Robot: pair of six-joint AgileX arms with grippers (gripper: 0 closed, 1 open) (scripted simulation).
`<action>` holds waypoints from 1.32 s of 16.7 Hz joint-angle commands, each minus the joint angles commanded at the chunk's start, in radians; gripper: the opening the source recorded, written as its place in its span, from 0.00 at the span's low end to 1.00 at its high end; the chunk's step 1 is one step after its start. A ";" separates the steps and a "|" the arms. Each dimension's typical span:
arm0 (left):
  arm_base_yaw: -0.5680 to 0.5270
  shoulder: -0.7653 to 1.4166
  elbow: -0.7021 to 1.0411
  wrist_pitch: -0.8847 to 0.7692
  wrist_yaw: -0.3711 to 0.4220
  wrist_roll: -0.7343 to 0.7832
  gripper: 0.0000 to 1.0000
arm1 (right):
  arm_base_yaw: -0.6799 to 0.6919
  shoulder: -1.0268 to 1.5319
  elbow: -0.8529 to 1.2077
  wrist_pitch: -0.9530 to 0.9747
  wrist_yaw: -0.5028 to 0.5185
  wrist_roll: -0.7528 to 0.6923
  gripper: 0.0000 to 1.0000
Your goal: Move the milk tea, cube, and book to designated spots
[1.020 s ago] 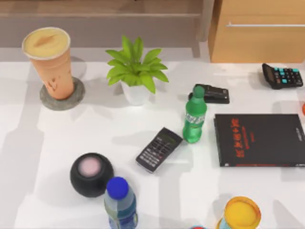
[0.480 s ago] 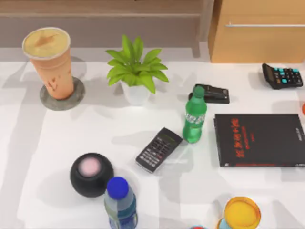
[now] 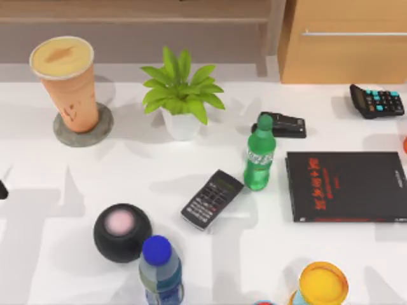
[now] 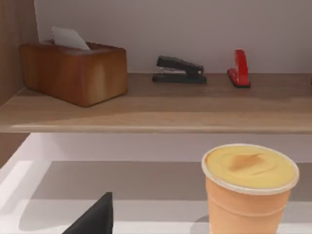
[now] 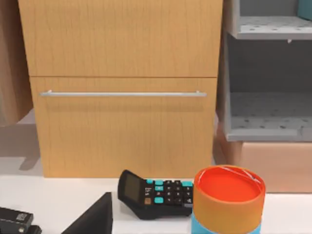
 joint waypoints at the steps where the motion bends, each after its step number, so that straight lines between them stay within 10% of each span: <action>1: 0.001 -0.065 -0.064 -0.004 -0.001 -0.001 1.00 | 0.000 0.000 0.000 0.000 0.000 0.000 1.00; 14: 0.002 -0.237 -0.233 -0.017 -0.004 -0.003 1.00 | -0.009 0.031 0.030 0.015 -0.010 0.001 1.00; 22: 0.002 -0.237 -0.233 -0.017 -0.004 -0.003 1.00 | -0.145 0.576 0.462 0.200 -0.137 0.000 1.00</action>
